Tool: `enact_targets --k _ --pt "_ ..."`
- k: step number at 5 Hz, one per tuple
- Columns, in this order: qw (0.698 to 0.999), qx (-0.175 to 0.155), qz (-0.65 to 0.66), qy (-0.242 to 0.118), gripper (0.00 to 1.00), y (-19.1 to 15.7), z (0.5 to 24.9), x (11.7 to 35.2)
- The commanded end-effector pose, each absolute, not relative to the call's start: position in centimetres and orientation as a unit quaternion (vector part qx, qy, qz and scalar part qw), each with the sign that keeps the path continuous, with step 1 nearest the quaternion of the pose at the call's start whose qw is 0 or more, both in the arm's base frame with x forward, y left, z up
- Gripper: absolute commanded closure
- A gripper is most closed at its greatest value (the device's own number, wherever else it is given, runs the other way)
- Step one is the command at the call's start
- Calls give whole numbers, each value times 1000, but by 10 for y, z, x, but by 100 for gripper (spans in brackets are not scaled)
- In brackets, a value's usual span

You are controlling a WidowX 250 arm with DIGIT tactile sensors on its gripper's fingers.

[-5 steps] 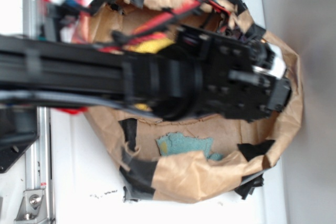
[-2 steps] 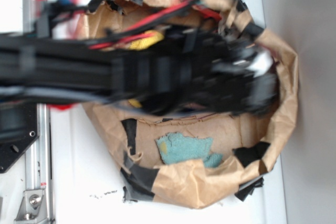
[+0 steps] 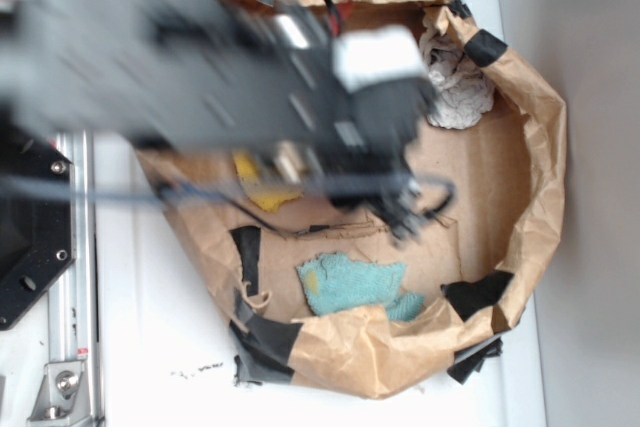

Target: Grab the black box.

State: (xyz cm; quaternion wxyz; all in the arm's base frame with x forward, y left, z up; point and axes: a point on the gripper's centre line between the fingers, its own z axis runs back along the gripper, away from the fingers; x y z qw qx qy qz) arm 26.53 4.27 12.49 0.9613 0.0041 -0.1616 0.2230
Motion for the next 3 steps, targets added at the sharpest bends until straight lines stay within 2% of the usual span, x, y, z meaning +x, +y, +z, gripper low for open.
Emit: enact_targets --k 1,2,3 --pt "987 -33 82 -138 100 70 208 257" --pt "995 -35 74 -57 100 61 206 261" --pt "996 -11 82 -27 100 53 200 266"
